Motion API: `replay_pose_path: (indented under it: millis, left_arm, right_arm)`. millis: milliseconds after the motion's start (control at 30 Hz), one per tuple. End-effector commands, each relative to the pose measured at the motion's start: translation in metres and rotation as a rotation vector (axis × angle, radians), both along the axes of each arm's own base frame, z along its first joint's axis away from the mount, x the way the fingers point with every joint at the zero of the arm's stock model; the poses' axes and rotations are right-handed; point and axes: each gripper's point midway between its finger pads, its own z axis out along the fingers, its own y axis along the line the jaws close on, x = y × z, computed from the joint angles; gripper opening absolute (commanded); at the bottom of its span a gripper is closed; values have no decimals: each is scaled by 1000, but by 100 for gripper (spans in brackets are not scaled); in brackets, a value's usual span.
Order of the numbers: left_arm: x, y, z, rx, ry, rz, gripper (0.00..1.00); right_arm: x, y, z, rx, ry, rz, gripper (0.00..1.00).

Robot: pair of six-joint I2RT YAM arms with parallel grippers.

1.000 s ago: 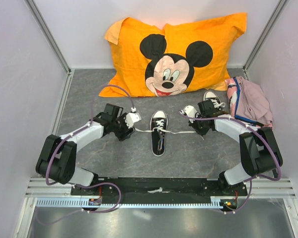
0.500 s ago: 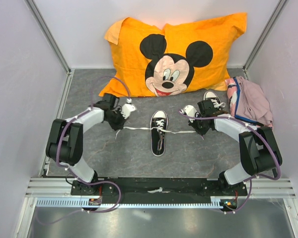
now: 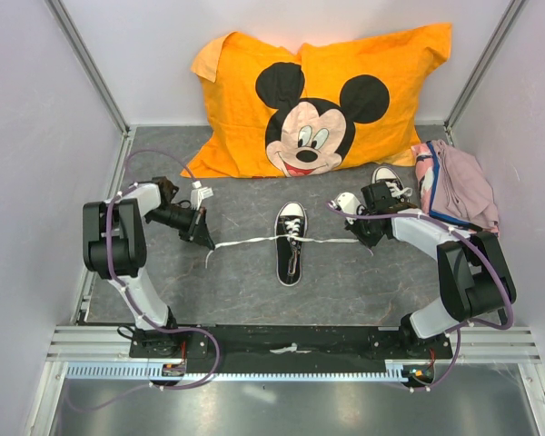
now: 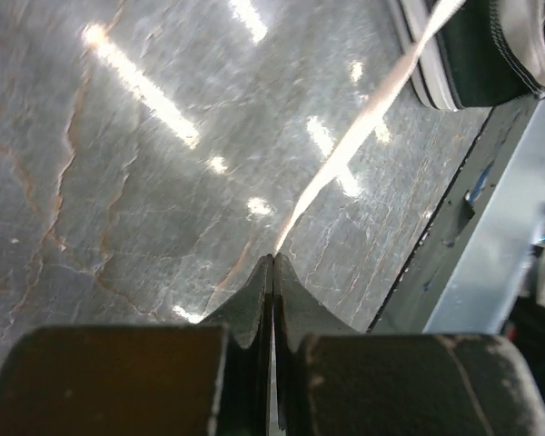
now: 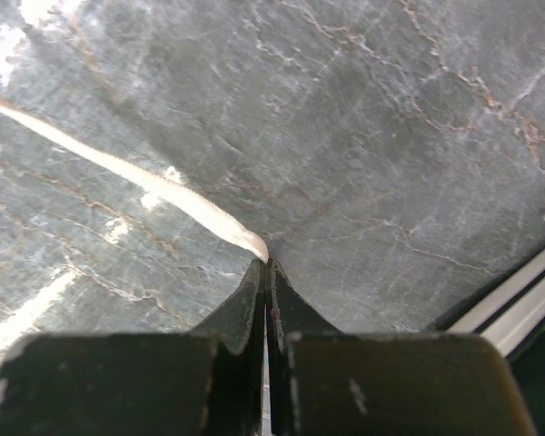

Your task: Tie the shoes

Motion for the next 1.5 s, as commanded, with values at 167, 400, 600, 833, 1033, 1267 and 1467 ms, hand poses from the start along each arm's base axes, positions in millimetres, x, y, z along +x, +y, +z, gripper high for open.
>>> replay_pose_path:
  millis: [167, 400, 600, 833, 1033, 1267, 1467]
  left_arm:
    - [28, 16, -28, 100, 82, 146, 5]
    - [34, 13, -42, 164, 70, 157, 12]
    - [36, 12, -40, 206, 30, 162, 29]
    - [61, 21, 10, 240, -229, 156, 53]
    - [90, 28, 102, 297, -719, 87, 68]
    - [79, -14, 164, 317, -1207, -188, 99]
    - [24, -86, 121, 79, -1242, -556, 99]
  right_arm:
    - [12, 5, 6, 25, -48, -4, 0]
    - [16, 15, -1, 47, -26, 6, 2]
    - [16, 19, -8, 39, -8, 26, 27]
    - [27, 24, 35, 82, -99, 16, 79]
    - [40, 39, 119, 215, -321, 15, 98]
    - [41, 73, 222, 479, -616, 108, 98]
    - [30, 113, 213, 550, -611, 393, 98]
